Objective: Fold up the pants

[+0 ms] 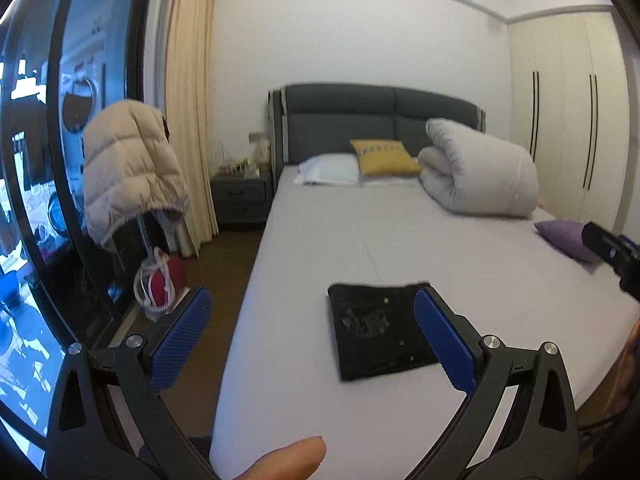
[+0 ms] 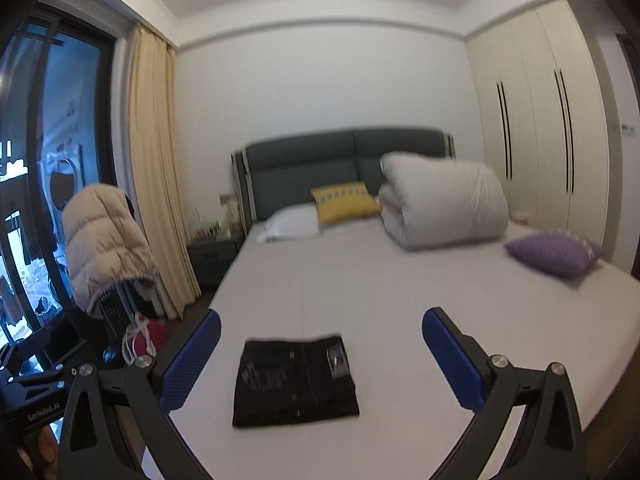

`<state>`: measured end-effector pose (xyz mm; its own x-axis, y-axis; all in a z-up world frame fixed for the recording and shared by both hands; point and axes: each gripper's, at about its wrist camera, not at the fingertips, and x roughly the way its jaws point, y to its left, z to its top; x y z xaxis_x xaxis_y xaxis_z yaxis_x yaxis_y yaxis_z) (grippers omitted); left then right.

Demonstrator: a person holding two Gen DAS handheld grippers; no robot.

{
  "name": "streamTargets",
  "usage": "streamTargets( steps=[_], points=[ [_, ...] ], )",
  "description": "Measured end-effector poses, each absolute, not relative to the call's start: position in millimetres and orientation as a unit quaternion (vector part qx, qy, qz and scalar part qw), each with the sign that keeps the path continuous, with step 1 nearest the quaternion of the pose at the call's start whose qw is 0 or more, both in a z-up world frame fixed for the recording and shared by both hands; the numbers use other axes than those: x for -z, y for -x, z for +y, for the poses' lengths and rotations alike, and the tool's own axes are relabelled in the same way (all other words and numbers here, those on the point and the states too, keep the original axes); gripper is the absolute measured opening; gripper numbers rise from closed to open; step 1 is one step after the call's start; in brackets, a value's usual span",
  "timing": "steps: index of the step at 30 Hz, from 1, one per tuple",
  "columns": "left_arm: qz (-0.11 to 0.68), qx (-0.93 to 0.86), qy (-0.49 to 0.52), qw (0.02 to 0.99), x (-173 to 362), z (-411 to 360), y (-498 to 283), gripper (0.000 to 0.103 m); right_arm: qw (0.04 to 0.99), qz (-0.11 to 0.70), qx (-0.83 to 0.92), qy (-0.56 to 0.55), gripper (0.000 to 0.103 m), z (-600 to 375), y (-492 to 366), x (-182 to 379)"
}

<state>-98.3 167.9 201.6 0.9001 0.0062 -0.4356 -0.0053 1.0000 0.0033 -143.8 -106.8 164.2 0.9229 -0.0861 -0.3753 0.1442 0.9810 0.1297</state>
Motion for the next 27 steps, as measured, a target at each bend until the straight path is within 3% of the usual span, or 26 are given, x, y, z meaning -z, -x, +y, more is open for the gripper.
streamTargets(
  steps=[6,27],
  points=[
    [0.299,-0.024,-0.009,0.954,-165,169,61,0.103,0.965,0.244,0.061,-0.081,0.103,-105,129,-138],
    [0.384,-0.014,0.005,0.923,-76,154,0,0.103,0.943,0.325,0.042,-0.053,0.103,-90,99,-93]
  ],
)
